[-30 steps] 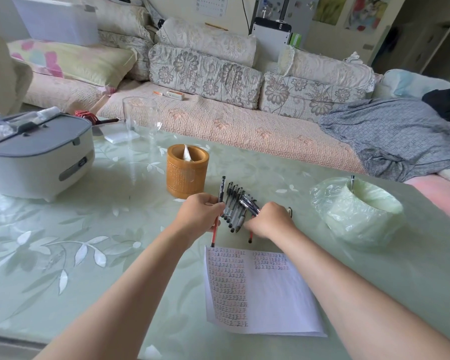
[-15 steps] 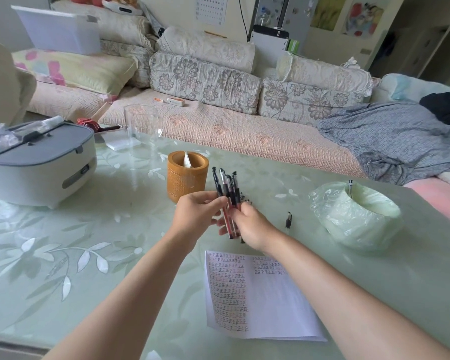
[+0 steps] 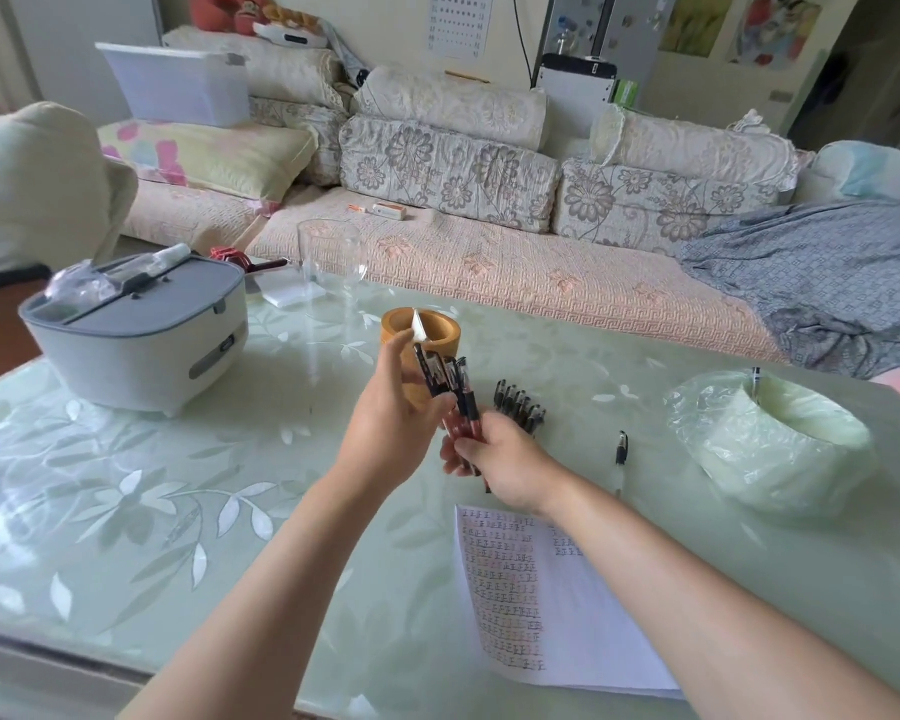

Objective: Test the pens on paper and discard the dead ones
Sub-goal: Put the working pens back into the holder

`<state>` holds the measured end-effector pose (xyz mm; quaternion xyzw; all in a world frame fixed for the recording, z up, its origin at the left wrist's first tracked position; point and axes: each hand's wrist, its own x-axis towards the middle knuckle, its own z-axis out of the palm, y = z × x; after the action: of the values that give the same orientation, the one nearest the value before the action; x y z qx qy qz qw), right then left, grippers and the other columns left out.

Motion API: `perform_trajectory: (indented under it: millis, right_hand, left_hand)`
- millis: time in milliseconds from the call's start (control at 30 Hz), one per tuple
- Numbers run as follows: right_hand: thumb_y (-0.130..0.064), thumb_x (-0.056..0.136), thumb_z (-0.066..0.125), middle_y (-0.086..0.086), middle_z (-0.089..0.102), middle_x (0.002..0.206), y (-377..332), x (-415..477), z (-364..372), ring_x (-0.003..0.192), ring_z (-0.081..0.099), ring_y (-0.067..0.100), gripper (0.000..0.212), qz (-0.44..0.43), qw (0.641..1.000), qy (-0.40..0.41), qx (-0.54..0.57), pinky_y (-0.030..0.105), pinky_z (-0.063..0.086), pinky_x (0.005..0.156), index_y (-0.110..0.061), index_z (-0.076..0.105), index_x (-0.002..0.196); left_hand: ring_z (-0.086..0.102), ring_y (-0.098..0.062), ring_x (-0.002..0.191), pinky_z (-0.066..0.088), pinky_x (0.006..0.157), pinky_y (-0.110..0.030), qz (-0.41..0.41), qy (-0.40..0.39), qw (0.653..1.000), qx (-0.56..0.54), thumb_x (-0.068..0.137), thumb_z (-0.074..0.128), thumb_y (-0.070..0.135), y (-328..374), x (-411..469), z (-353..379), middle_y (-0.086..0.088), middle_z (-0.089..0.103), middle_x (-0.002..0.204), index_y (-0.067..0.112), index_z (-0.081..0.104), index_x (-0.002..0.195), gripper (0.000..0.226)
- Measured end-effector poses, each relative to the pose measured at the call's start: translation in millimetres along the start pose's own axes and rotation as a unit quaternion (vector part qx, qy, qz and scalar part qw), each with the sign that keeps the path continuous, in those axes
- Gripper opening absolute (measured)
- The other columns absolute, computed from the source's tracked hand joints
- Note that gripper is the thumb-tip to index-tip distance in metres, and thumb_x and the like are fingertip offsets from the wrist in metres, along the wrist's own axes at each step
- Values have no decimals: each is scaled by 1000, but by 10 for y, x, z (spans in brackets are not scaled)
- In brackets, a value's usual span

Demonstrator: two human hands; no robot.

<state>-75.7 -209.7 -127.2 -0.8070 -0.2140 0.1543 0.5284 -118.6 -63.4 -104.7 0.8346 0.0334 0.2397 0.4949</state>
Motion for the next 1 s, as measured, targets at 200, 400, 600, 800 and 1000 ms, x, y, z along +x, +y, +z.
perform_trajectory:
  millis: [200,400,600,800,1000]
  right_hand:
    - [-2,98,40,-6,65,88,9,-3,56,81,62,1,31,-29,998,7,-64,21,48,78,-31,51,96]
    - [-5,97,47,-11,62,85,3,6,46,74,59,-4,14,-40,997,12,-64,13,45,58,-17,53,102]
    - [-5,92,47,-7,69,92,-26,40,46,90,66,4,22,-52,995,6,-91,27,54,79,-15,58,108]
    - [-6,97,47,-3,66,97,-28,19,46,96,66,8,15,-60,996,27,-53,24,51,87,-12,52,110]
    - [-13,100,44,-9,65,94,-67,-9,66,79,59,-12,12,-72,988,25,-138,6,39,66,-15,52,108]
  left_hand:
    - [50,-4,54,34,52,-13,49,-41,998,-2,95,56,26,119,8,-21,13,51,63,39,46,135,43]
    - [50,-6,47,40,48,-11,65,-79,995,-5,90,63,19,136,14,-7,9,61,78,39,53,123,40]
    - [60,-4,61,46,60,-15,85,-67,994,-12,95,57,31,177,46,-13,20,66,75,35,65,113,19]
    - [61,-16,54,40,50,-12,79,-59,995,-10,97,52,24,171,74,-44,-1,64,69,38,56,122,29]
    - [62,-15,54,42,52,-12,96,-99,990,37,92,61,31,173,96,-58,5,67,74,30,64,105,13]
